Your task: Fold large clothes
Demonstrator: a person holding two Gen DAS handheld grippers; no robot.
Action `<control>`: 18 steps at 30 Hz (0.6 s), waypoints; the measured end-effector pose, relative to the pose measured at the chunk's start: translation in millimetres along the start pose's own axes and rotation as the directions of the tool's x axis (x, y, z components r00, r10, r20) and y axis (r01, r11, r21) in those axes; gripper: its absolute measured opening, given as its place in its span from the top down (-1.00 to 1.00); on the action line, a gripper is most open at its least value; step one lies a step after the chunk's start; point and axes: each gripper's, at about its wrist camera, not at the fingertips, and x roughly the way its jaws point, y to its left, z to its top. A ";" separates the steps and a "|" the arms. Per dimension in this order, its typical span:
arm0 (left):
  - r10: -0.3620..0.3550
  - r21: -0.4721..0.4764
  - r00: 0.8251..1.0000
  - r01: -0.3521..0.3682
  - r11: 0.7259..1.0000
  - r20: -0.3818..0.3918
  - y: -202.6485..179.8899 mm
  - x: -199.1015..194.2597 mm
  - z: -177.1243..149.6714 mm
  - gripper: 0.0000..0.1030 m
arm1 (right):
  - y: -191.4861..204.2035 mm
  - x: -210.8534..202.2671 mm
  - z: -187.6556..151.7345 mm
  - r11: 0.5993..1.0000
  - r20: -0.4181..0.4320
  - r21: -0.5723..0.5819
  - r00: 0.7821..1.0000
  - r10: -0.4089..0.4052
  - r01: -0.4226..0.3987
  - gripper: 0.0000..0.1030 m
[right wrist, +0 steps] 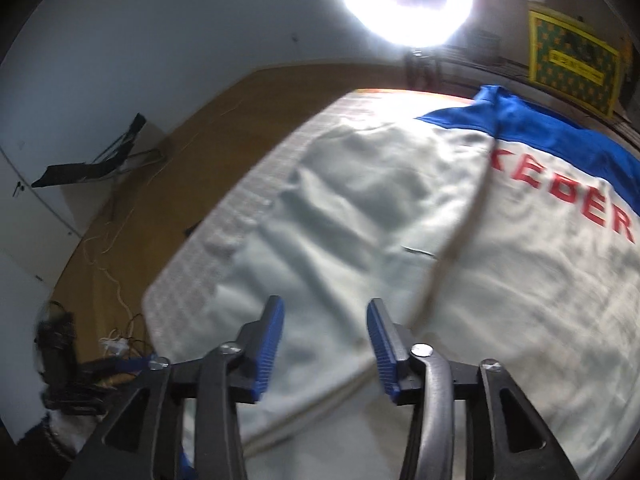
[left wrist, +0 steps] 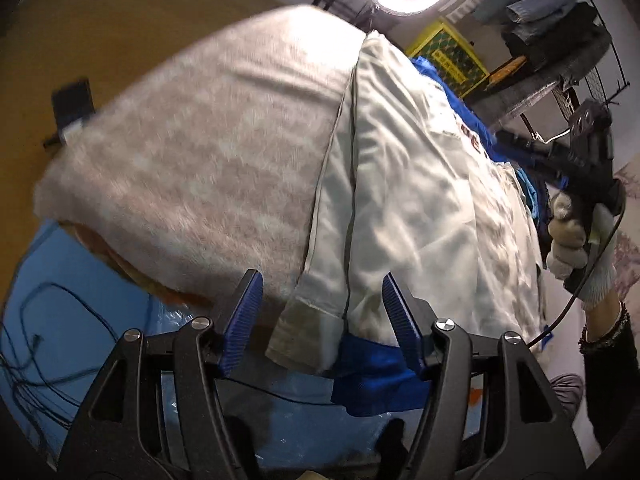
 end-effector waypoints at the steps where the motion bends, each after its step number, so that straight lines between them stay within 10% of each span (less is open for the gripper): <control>1: -0.006 -0.003 1.000 0.005 1.000 -0.012 0.0 3.9 -0.6 -0.24 | 5.5 3.6 2.9 1.000 -0.002 -0.005 1.000 0.002 -0.002 0.02; 7: -0.018 0.075 0.999 0.021 0.997 -0.037 -14.3 10.0 -10.5 -0.22 | 40.2 48.2 29.1 1.000 -0.074 -0.026 0.997 0.002 -0.004 0.00; 12: -0.013 0.066 1.000 0.014 0.998 -0.019 -8.6 3.8 -12.2 0.53 | 48.5 99.3 38.1 1.000 -0.143 -0.007 0.990 -0.009 0.008 0.00; 18: -0.104 0.140 0.994 0.099 0.985 0.030 -27.3 -15.6 -15.1 0.71 | 49.5 124.0 58.1 0.998 -0.158 0.058 0.987 -0.025 0.035 -0.11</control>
